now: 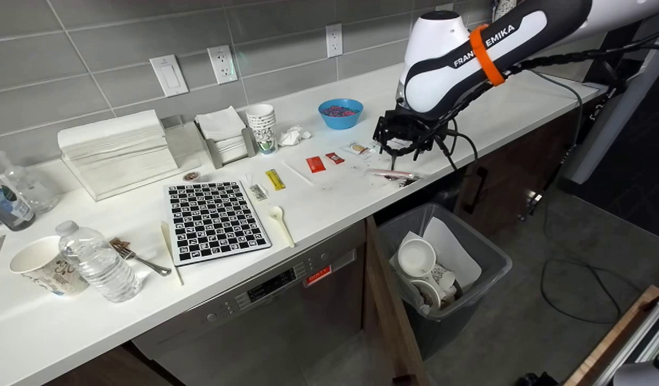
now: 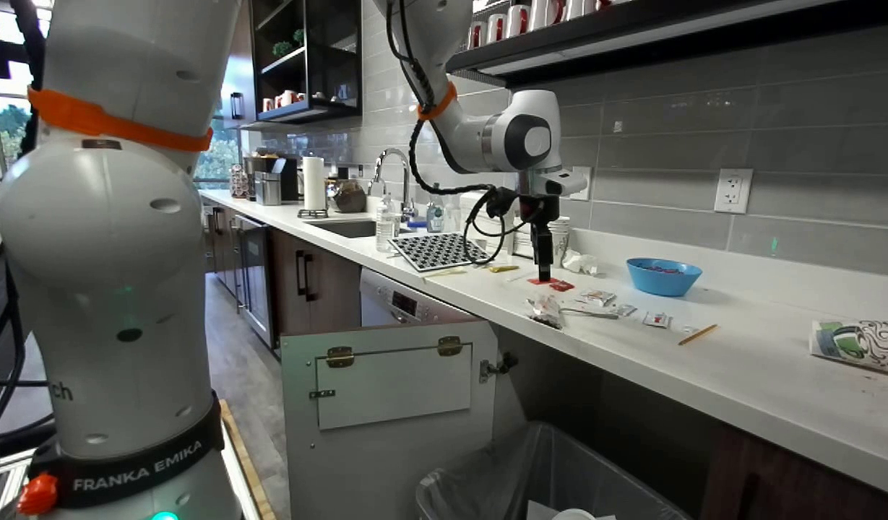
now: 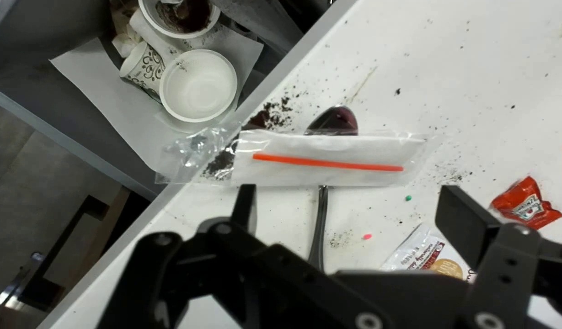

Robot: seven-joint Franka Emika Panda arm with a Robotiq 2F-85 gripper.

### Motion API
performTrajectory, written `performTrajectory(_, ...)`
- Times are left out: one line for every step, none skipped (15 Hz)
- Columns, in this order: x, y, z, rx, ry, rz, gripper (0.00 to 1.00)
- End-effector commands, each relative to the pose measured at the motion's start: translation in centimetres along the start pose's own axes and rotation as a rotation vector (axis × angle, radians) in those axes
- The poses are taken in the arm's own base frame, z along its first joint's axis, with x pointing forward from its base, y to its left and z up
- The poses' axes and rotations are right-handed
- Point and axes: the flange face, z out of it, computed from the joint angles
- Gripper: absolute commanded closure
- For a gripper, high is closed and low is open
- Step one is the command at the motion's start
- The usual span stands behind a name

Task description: Pick up the spoon and then throw the object on it in the bin

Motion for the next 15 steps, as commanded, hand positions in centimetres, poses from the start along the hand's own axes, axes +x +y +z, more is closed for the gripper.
performTrajectory(1.3, -0.7, 1.7, 0.009, -0.005, -0.036, 0.0)
performTrajectory(1.6, -0.7, 2.0, 0.003, -0.013, -0.043, 0.0)
performTrajectory(2.0, -0.7, 2.4, 0.001, -0.019, -0.051, 0.0)
performTrajectory(2.2, -0.8, 2.7, 0.0, -0.023, -0.057, 0.0)
performTrajectory(2.5, -0.8, 3.0, 0.002, -0.024, -0.062, 0.0)
performTrajectory(2.8, -0.9, 3.4, 0.005, -0.028, -0.066, 0.0)
performTrajectory(3.0, -1.0, 3.8, 0.003, -0.031, -0.068, 0.0)
performTrajectory(3.1, -1.1, 4.2, 0.0, -0.035, -0.067, 0.0)
performTrajectory(3.3, -1.2, 4.7, 0.002, -0.039, -0.07, 0.0)
performTrajectory(3.4, -1.4, 5.1, 0.007, -0.046, -0.069, 0.0)
performTrajectory(3.6, -1.4, 5.5, 0.005, -0.049, -0.063, 0.0)
performTrajectory(3.7, -1.5, 5.8, 0.009, -0.052, -0.061, 0.0)
performTrajectory(3.8, -1.5, 6.1, 0.009, -0.058, -0.054, 0.0)
performTrajectory(3.9, -1.6, 6.4, 0.007, -0.06, -0.048, 0.0)
performTrajectory(4.0, -1.6, 6.8, 0.0, -0.059, -0.043, 0.0)
